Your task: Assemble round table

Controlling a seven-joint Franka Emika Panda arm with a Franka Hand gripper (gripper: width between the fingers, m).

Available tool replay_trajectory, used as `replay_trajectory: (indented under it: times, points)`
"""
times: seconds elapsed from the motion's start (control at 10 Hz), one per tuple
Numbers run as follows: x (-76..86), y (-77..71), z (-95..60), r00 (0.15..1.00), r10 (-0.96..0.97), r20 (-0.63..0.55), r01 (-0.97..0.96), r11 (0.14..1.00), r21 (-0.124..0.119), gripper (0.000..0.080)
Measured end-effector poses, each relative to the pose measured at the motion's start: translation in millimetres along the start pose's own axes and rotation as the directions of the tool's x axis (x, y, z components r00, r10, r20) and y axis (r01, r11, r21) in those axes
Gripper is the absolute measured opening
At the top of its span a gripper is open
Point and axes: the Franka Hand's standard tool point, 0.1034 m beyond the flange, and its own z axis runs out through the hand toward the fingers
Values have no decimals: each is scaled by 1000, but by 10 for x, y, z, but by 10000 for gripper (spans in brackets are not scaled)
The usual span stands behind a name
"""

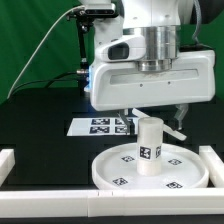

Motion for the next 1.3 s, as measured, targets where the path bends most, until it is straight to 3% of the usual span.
replay_trajectory:
  times: [0.3,0.6,0.8,1.3]
  points:
    - [5,-14,0,984,-177,7,178,984,-16,649]
    - [-3,1,6,988,-154,8,155,988,-16,649]
    - [-6,3,9,989,-151,9,151,988,-15,406]
    - [-14,-2,33,963,271,5,-270,963,-16,406]
